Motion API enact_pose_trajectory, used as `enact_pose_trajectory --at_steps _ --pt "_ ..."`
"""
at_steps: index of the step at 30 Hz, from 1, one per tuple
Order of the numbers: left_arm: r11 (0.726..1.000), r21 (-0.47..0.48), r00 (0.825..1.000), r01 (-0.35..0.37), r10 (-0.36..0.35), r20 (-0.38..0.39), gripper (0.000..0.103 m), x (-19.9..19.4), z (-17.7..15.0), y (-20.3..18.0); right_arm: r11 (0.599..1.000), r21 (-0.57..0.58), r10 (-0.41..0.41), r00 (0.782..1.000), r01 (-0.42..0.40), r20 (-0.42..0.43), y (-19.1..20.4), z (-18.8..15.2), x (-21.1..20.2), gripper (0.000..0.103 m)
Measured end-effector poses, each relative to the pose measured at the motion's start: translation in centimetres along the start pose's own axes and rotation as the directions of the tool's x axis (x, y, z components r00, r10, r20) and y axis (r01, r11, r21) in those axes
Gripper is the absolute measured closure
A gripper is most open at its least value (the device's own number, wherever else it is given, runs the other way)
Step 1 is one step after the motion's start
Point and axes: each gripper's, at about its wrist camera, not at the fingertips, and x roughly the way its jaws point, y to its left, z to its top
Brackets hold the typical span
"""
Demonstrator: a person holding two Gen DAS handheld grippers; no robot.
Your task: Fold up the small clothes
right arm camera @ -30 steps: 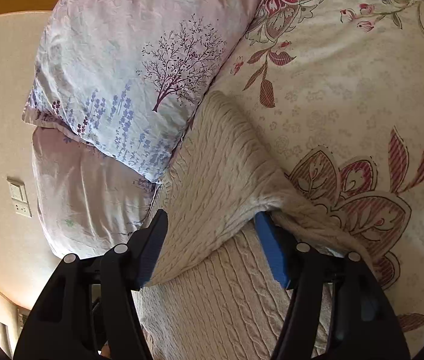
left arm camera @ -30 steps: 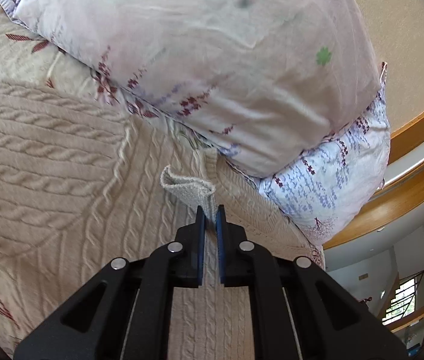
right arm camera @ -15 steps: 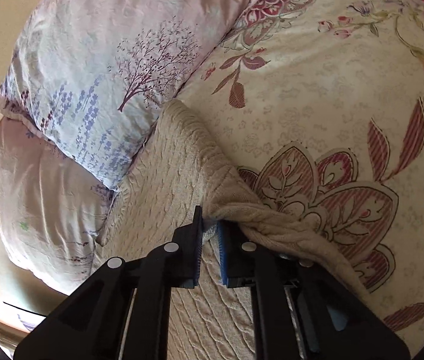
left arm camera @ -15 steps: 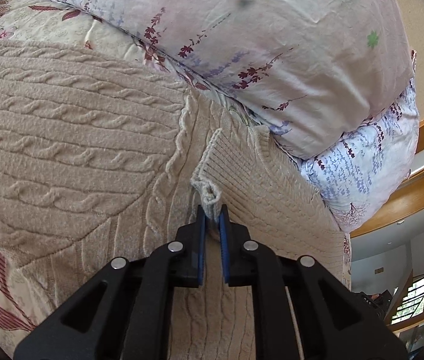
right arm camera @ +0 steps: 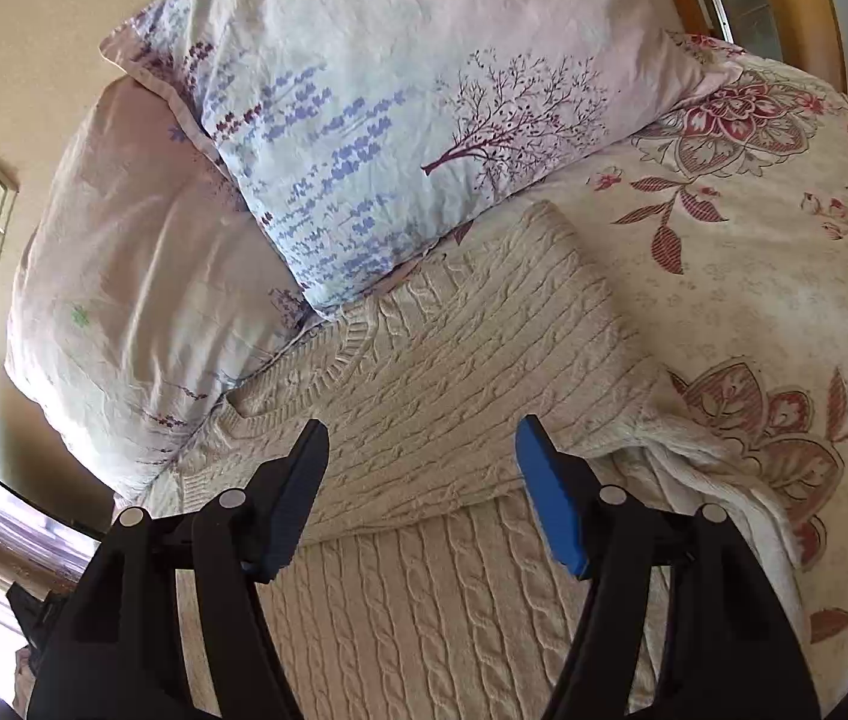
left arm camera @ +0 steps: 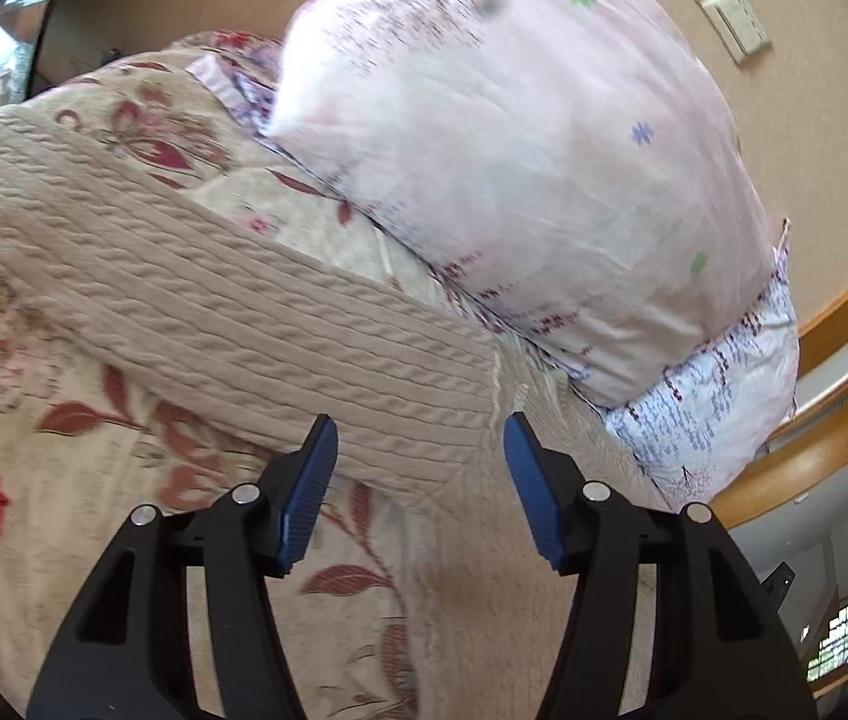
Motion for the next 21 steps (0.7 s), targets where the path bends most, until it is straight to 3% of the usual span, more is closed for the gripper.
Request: enact_pose_trajectory --at_steps 3,6,8,10,16,21 --pt "0.996 -0.075 0.997 -0.057 0.061 0.045 0.044 -2.0 0.7 3.2 0.998 -0.005 -0.055 0.997 0.055 -0.056 -0.3 -0.4 2.3 0.035" --pt "0.984 -0.157 0.994 -0.083 0.094 0.063 0.044 -2.9 1.1 6.0 0.996 -0.061 -0.066 0.997 0.063 -0.038 -0.2 -1.0 2.8 0.033" --pt "0.972 -0.217 0.993 -0.086 0.102 0.063 0.044 -2.9 1.2 7.3 0.996 -0.076 -0.040 0.999 0.037 -0.030 -0.1 -1.3 2.7 0.024" --pt "0.956 -0.281 0.993 -0.082 0.101 0.054 0.044 -2.5 1.1 8.3 0.997 -0.078 -0.009 1.000 0.008 -0.015 -0.2 -1.5 2.6 0.022" --pt "0.912 -0.405 0.990 -0.066 0.109 0.085 0.045 -1.3 0.9 9.4 0.994 -0.055 0.091 0.996 -0.090 0.022 -1.5 -1.8 1.9 0.021" --pt "0.846 -0.533 0.982 -0.008 0.108 0.157 0.047 -1.0 1.5 10.9 0.989 -0.027 0.145 0.989 -0.144 0.038 -2.3 -1.8 1.4 0.021"
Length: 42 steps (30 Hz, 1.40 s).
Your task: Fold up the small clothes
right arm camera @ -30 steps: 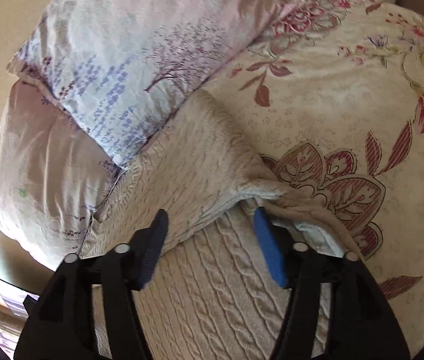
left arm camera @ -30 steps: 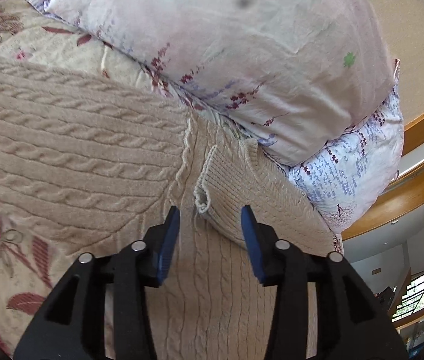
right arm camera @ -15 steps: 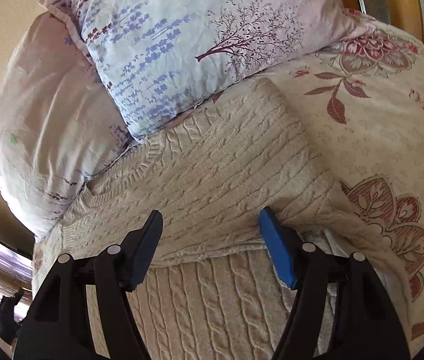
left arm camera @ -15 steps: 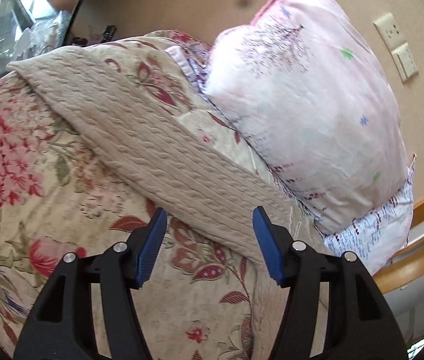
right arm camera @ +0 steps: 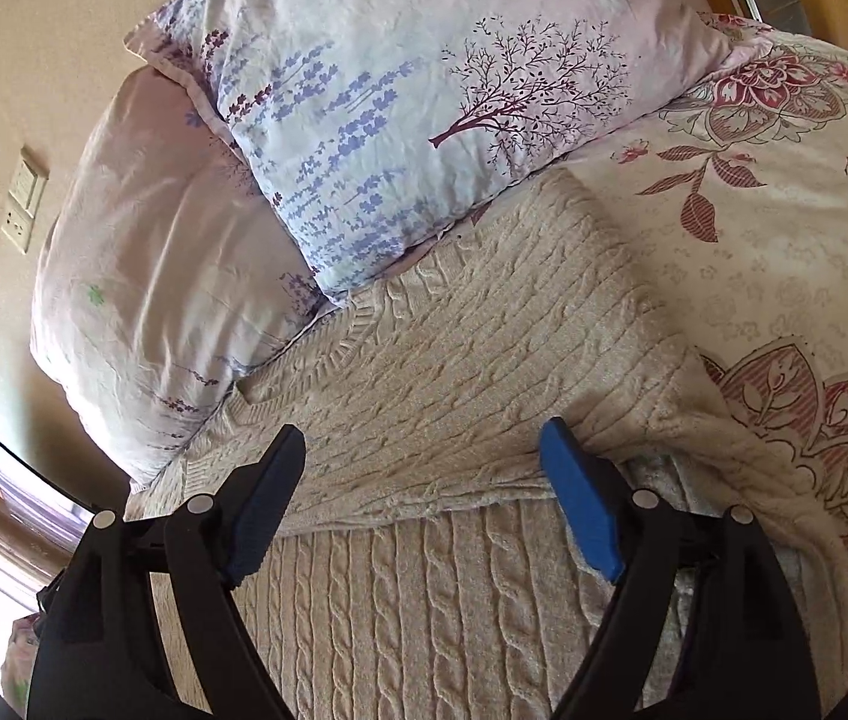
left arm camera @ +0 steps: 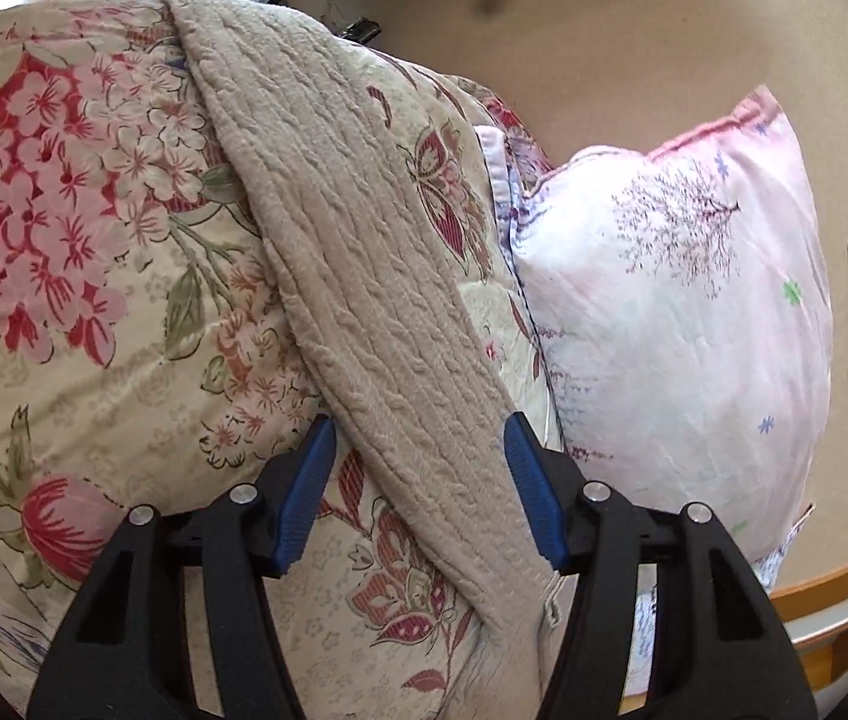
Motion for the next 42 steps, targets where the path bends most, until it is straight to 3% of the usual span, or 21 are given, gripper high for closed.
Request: enact_pose_trajectory --at_steps 4,9,13,16,19,23,26,28,31,34,37,39,40,42 --pt "0.998 -0.069 0.999 0.010 -0.007 0.041 0.059 0.4 0.7 0.6 1.000 0.008 0.023 1.000 -0.024 0.009 -0.2 -0.1 -0.1 0.020" --pt "0.987 -0.157 0.998 0.045 -0.036 0.056 0.094 1.3 0.8 1.9 0.999 0.009 0.044 0.999 -0.044 0.015 -0.3 -0.1 -0.2 0.019" --pt "0.984 -0.152 0.992 0.092 -0.078 0.096 0.095 1.0 0.2 1.0 0.998 0.010 0.059 0.998 -0.059 0.018 -0.4 -0.1 -0.2 0.018" --pt "0.978 -0.093 0.978 0.185 -0.174 0.116 0.096 0.3 -0.6 -1.4 0.997 0.015 0.073 0.997 -0.073 0.022 -0.5 -0.1 -0.3 0.017" --pt "0.951 -0.018 0.949 0.309 -0.307 0.076 0.096 0.0 -2.3 -4.8 0.996 0.020 0.082 0.996 -0.083 0.026 -0.6 -0.1 -0.4 0.017" --pt "0.885 0.097 0.890 0.456 -0.453 -0.051 0.096 0.6 -6.7 -10.0 0.995 0.026 0.093 0.995 -0.094 0.031 -0.7 -0.1 -0.5 0.017" --pt "0.840 0.140 0.848 0.525 -0.501 -0.175 0.096 2.5 -11.0 -13.0 0.994 0.031 0.100 0.994 -0.101 0.036 -0.8 -0.2 -0.6 0.017" --pt "0.827 0.146 0.829 0.543 -0.500 -0.251 0.096 4.1 -14.1 -13.7 0.994 0.033 0.103 0.994 -0.104 0.038 -0.8 -0.2 -0.7 0.017" --pt "0.842 0.152 0.825 0.518 -0.445 -0.348 0.096 7.0 -18.4 -13.5 0.994 0.035 0.107 0.993 -0.108 0.041 -0.8 -0.2 -0.7 0.017" --pt "0.884 0.138 0.836 0.446 -0.356 -0.418 0.096 9.6 -21.4 -12.1 0.993 0.036 0.108 0.993 -0.109 0.042 -0.8 -0.2 -0.7 0.017" --pt "0.920 0.113 0.845 0.375 -0.289 -0.451 0.095 11.0 -22.7 -10.5 0.993 0.038 0.112 0.993 -0.113 0.042 -0.8 -0.2 -0.7 0.017" --pt "0.930 0.083 0.841 0.357 -0.281 -0.462 0.093 11.2 -22.7 -9.8 0.993 0.039 0.113 0.993 -0.114 0.043 -0.8 -0.3 -0.8 0.017" --pt "0.933 0.072 0.840 0.353 -0.282 -0.462 0.090 11.1 -22.4 -9.7 0.993 0.039 0.113 0.993 -0.115 0.043 -0.8 -0.2 -0.8 0.017" --pt "0.939 0.060 0.857 0.338 -0.281 -0.431 0.074 10.3 -21.5 -9.4 0.993 0.039 0.113 0.993 -0.115 0.043 -0.8 -0.2 -0.8 0.017"
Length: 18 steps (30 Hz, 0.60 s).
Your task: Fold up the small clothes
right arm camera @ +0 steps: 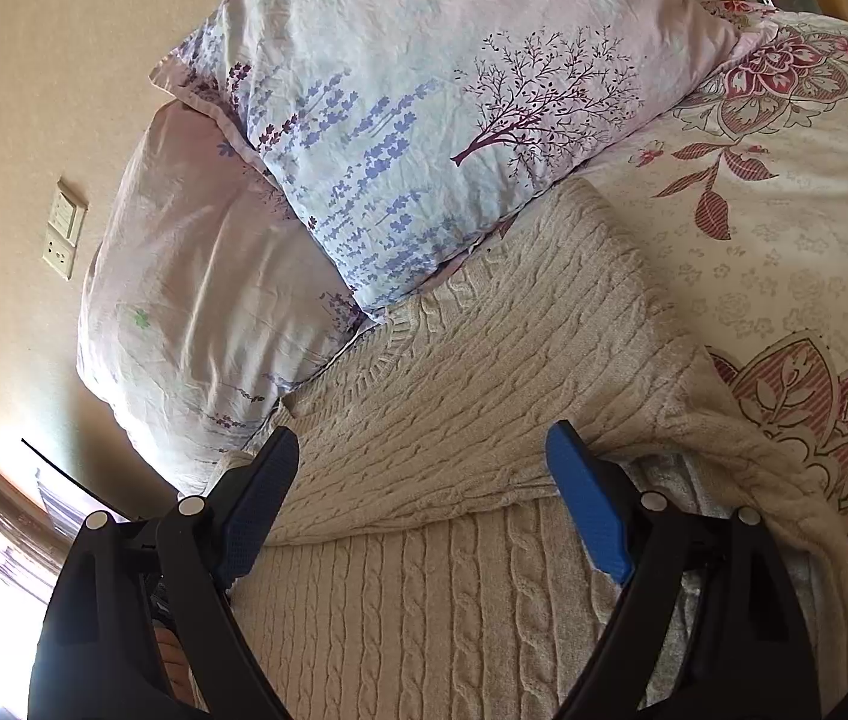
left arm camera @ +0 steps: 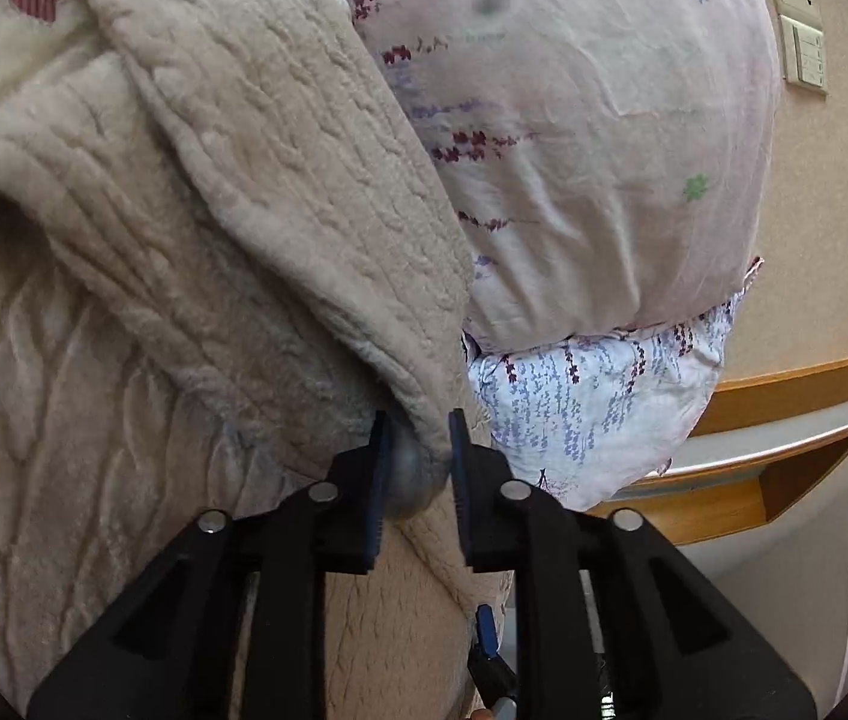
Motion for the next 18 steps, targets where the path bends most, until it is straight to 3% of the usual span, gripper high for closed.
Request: enact_pose_trajectory --at_steps 5,12,13,15,18 --pt "0.998 -0.062 0.991 -0.029 0.036 0.126 0.069 -3.5 3.1 0.5 1.000 0.000 0.002 1.000 -0.002 0.000 0.0 0.1 0.0 0.017" --pt "0.986 -0.154 0.956 -0.058 0.100 0.276 0.070 -7.6 6.7 2.4 1.000 -0.009 0.009 1.000 -0.009 0.002 0.2 0.0 -0.1 0.017" --pt "0.986 -0.159 0.953 -0.059 0.103 0.286 0.072 -7.7 7.1 2.4 1.000 -0.009 0.010 1.000 -0.010 0.002 0.2 0.0 -0.1 0.017" --pt "0.987 -0.153 0.950 -0.052 0.096 0.296 0.092 -7.7 7.6 2.0 1.000 -0.006 0.014 1.000 -0.014 0.004 0.2 0.0 -0.1 0.017" --pt "0.998 -0.061 0.956 -0.027 0.044 0.290 0.095 -6.8 7.4 -0.6 1.000 -0.001 0.021 1.000 -0.021 0.005 0.1 0.0 -0.1 0.017"
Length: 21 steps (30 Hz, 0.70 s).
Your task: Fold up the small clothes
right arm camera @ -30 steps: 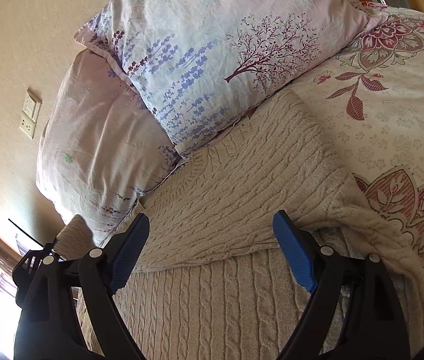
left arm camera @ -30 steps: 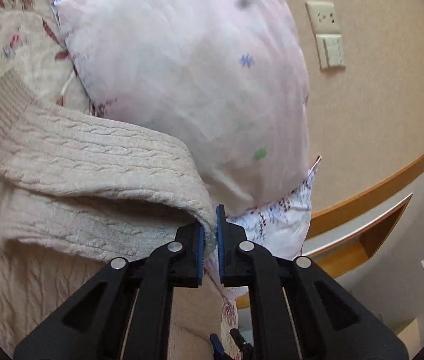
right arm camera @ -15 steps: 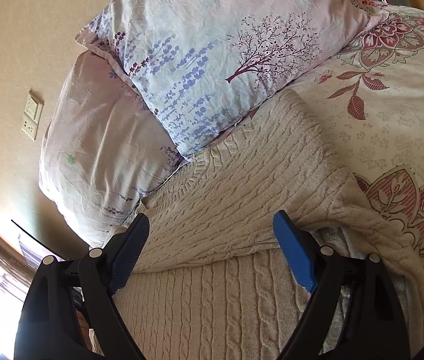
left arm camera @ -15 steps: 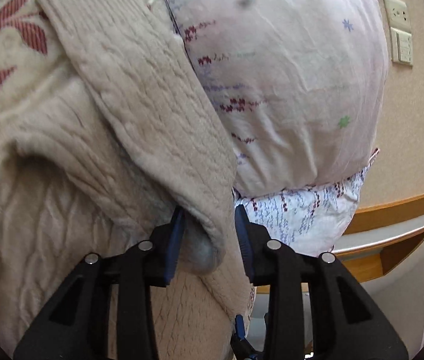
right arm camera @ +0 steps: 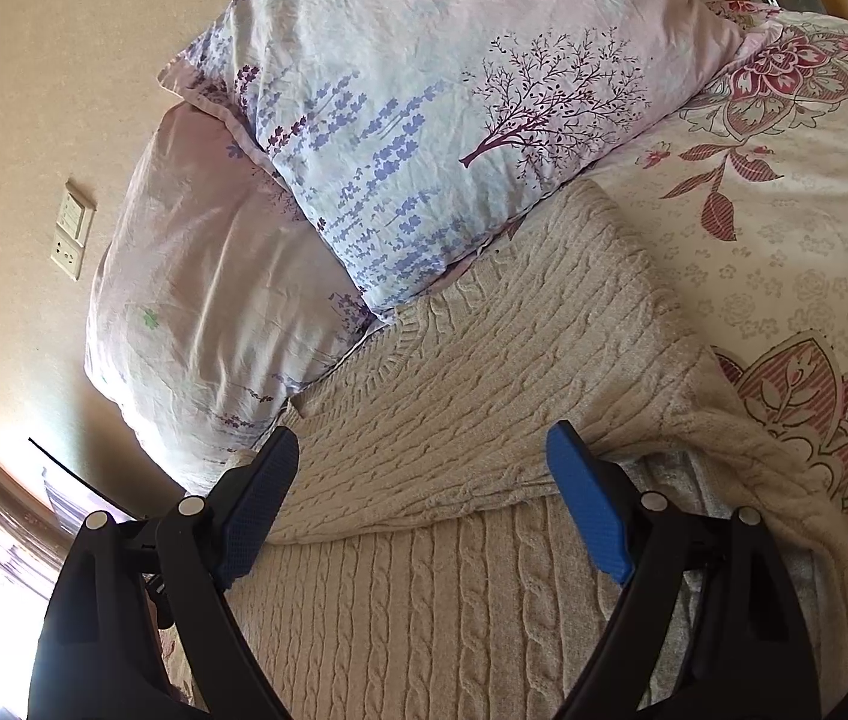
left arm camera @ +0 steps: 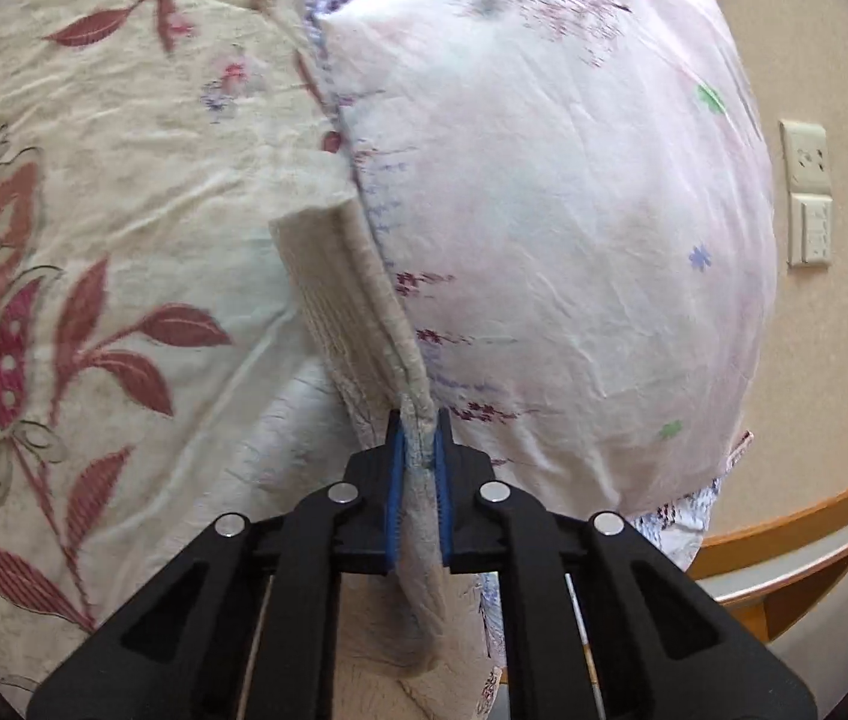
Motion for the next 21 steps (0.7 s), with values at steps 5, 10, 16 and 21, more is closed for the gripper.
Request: enact_pose_trajectory --at_steps 5,10,16,21 --pt "0.962 0.226 0.982 0.154 -0.124 -0.141 0.096 3.4 -4.6 -6.8 1.000 0.010 0.013 1.000 -0.013 0.007 -0.2 0.0 -0.1 0.017" --pt "0.863 0.422 0.912 0.278 -0.099 -0.398 0.096 8.6 -13.1 -11.9 0.999 0.028 0.027 0.999 -0.028 0.029 -0.5 0.0 -0.5 0.017" --pt "0.744 0.624 0.786 0.238 0.229 -0.574 0.086 14.3 -23.5 -10.9 0.998 0.049 0.040 0.998 -0.043 0.056 -0.9 0.1 -0.9 0.017" --pt "0.703 0.668 0.723 0.245 0.327 -0.609 0.074 14.6 -25.4 -9.5 0.997 0.056 0.043 0.997 -0.046 0.058 -1.0 0.1 -0.9 0.018"
